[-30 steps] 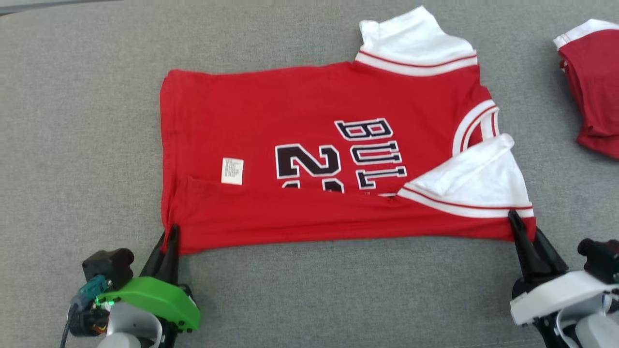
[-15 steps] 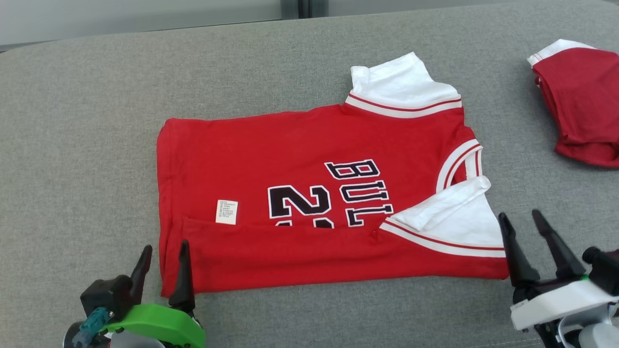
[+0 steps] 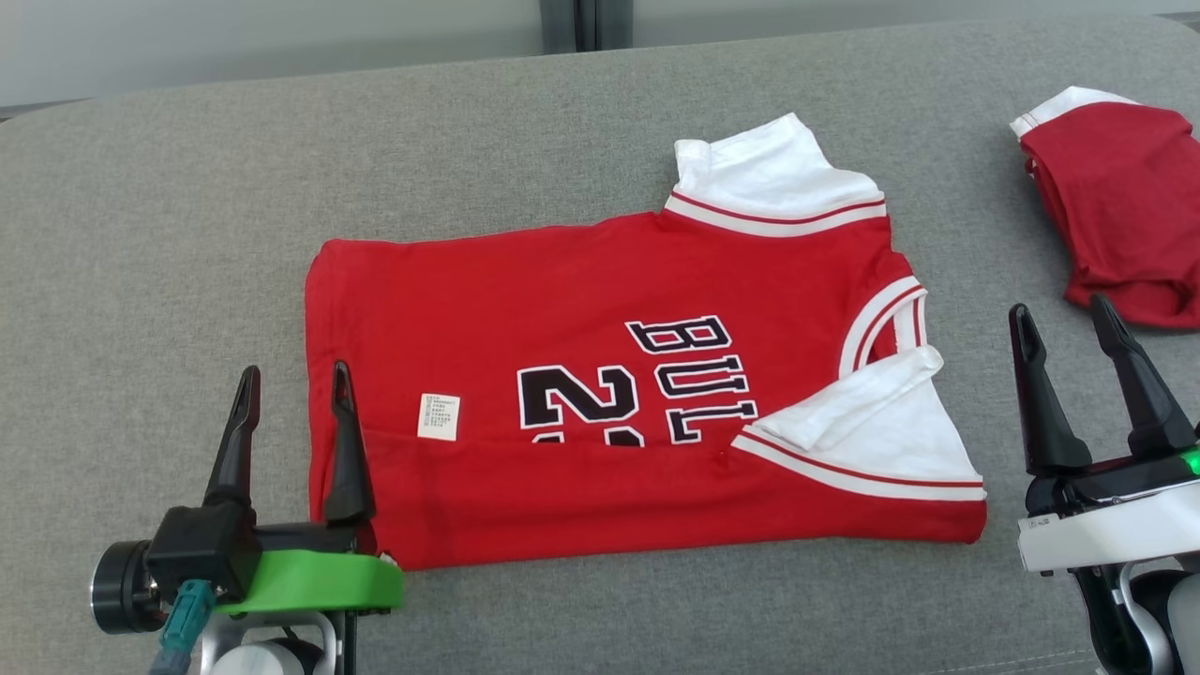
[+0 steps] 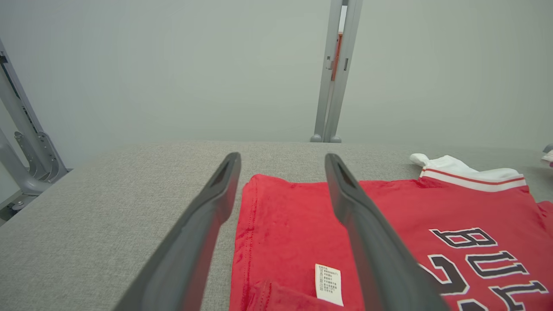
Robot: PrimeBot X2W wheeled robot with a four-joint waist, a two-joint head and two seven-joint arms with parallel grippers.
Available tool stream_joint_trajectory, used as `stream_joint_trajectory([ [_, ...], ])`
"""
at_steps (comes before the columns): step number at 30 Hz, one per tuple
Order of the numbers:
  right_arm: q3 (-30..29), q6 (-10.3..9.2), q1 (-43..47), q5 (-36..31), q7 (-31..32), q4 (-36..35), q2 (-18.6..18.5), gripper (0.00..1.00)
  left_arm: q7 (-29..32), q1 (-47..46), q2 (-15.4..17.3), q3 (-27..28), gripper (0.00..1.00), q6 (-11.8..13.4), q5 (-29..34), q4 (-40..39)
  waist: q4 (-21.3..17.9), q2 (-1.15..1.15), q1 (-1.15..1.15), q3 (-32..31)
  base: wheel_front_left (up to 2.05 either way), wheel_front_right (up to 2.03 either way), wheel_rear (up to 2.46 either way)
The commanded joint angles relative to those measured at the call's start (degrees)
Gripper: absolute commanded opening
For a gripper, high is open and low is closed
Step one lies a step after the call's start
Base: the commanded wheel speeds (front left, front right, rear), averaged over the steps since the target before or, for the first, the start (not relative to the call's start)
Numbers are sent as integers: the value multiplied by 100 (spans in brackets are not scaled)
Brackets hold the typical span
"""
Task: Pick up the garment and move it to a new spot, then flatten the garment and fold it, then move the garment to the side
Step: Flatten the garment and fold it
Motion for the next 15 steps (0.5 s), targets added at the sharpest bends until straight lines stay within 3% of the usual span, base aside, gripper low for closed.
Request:
stream_joint_trajectory([
  [1, -21, -5, 29, -41, 49, -69, 34, 100, 10, -88, 28, 2, 100, 40, 56, -19, -3, 0, 0, 19, 0, 0, 0],
  [8, -94, -5, 25, -33, 144, -229, 108, 100, 260, -375, 111, -66, 100, -37, 6, 17, 39, 0, 0, 229, 0, 0, 0],
  [15, -12, -5, -196, 53, 132, -259, 46, 100, 1296, -1600, 420, 47, 100, -507, -473, 628, -9, 0, 0, 720, 0, 0, 0],
])
